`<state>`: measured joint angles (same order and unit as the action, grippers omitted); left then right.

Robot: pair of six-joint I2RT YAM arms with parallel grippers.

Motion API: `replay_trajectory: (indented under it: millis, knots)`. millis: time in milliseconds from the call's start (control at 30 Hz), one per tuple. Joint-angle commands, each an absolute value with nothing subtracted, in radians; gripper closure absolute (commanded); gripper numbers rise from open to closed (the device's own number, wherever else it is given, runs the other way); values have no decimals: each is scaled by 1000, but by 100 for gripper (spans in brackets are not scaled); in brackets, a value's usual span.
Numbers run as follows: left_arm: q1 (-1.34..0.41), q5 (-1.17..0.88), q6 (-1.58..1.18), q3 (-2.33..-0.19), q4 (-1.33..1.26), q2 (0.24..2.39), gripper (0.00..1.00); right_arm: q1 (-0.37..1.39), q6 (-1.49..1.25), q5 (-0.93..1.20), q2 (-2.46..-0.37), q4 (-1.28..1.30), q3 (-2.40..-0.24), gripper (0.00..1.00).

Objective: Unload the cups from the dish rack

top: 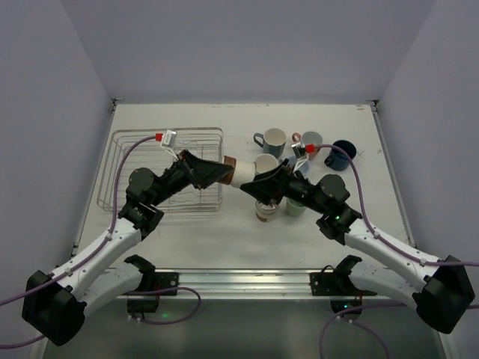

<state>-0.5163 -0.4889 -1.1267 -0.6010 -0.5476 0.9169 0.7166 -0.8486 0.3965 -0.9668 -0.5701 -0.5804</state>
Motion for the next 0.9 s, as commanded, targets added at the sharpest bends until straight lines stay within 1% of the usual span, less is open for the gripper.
replay_trajectory:
  millis: [0,67,100,133,167,200,233,300,333,400,467,500,533,567,600,633,667,733,767,867]
  knots:
    - [-548,-546,-1198,-586,-699,922,75,733,-844,403,-992,-673,-659,38]
    - [-548,-540,-1193,-578,-698,920,73,741,-842,413,-1008,-692,-675,44]
    - [-548,-538,-1186,-574,-689,917,70,741,-842,425,-1009,-695,-678,50]
    - [-548,-537,-1177,-577,-678,914,58,739,-842,426,-1011,-692,-678,70]
    - [-548,-532,-1146,-581,-658,907,50,739,-841,420,-1002,-680,-672,79]
    - [-548,-510,-1125,-597,-594,882,41,741,-836,404,-993,-661,-666,86]
    - [-548,-494,-1097,-610,-556,868,23,741,-816,396,-982,-616,-661,95]
    - [-548,-460,-1001,-664,-410,819,10,741,-790,381,-942,-540,-655,100]
    - [-548,-421,-968,-684,-363,805,2,741,-749,364,-930,-428,-661,100]
    - [-548,-344,-850,-745,-206,758,0,741,-680,356,-895,-309,-689,100]
    - [-548,-281,-737,-796,-50,714,0,741,-634,341,-873,-126,-730,100]
    - [-548,-212,-697,-810,4,700,0,741,-585,325,-861,-51,-750,100]
    - [-546,-175,-660,-822,73,687,0,741,-554,281,-859,110,-771,100]
    - [-546,-141,-584,-843,181,667,0,739,-528,255,-859,188,-826,100]
    - [-548,-77,-546,-854,237,663,0,741,-478,226,-874,272,-859,100]
    - [-546,-45,-514,-862,288,658,0,741,-457,198,-888,420,-889,100]
    - [-548,-17,-458,-865,378,647,0,741,-440,149,-903,484,-950,100]
    - [-548,73,-414,-856,449,637,0,741,-401,118,-957,633,-1008,100]
    - [-548,93,-385,-842,498,624,0,741,-387,101,-975,670,-1053,100]
    - [-548,132,-353,-792,523,588,0,741,-362,60,-1049,761,-1126,100]
